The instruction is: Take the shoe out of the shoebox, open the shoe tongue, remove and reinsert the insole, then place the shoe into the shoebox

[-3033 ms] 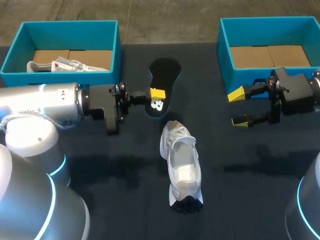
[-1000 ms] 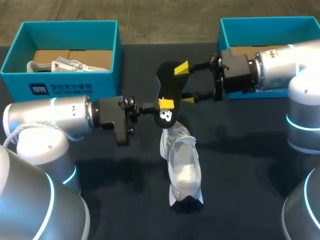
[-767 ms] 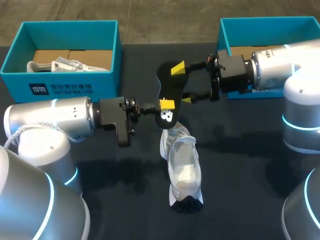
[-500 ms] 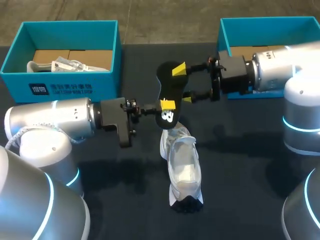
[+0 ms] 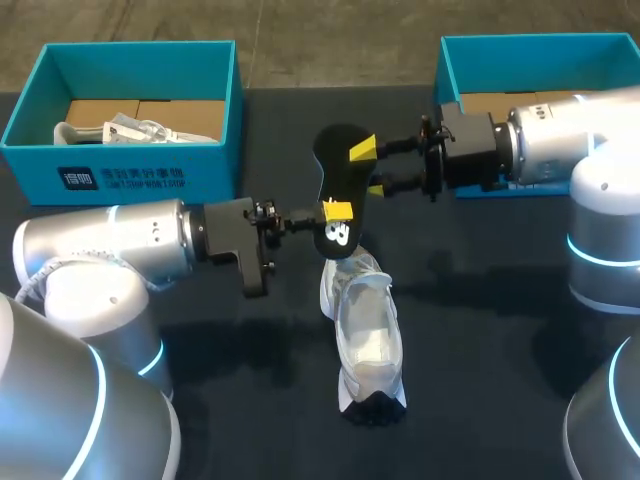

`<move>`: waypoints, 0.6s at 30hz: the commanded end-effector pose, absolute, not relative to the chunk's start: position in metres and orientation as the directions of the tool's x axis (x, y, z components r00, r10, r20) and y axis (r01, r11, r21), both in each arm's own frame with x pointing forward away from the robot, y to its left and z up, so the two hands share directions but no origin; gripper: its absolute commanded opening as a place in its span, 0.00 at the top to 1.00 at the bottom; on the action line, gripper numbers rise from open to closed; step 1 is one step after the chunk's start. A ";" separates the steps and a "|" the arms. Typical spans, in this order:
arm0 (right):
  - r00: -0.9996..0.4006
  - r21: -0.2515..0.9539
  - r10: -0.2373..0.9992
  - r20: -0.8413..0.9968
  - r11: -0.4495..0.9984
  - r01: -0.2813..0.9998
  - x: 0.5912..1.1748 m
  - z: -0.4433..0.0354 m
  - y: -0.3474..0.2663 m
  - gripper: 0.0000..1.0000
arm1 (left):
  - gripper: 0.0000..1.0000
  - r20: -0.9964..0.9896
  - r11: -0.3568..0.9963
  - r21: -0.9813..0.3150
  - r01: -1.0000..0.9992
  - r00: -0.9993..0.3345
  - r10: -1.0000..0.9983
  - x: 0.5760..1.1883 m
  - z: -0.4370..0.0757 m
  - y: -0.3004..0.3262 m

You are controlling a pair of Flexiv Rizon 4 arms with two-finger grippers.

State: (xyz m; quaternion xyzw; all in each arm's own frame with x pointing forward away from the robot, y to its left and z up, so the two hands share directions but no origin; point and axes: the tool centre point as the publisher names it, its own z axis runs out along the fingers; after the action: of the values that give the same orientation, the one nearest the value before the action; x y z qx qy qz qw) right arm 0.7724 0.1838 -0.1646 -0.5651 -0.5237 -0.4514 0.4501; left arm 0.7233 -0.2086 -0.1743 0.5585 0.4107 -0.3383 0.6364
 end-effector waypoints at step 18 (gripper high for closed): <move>0.055 -0.046 0.158 0.986 -0.062 0.997 0.773 -0.168 0.198 0.69 | 1.00 -0.892 0.179 0.450 0.875 0.451 0.037 0.721 -0.180 -0.212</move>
State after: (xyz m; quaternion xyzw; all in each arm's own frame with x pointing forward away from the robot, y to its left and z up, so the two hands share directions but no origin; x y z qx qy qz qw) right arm 0.7726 0.1913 -0.1656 -0.5646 -0.5126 -0.4588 0.4560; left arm 0.7218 -0.2103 -0.1793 0.5569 0.4107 -0.3290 0.6426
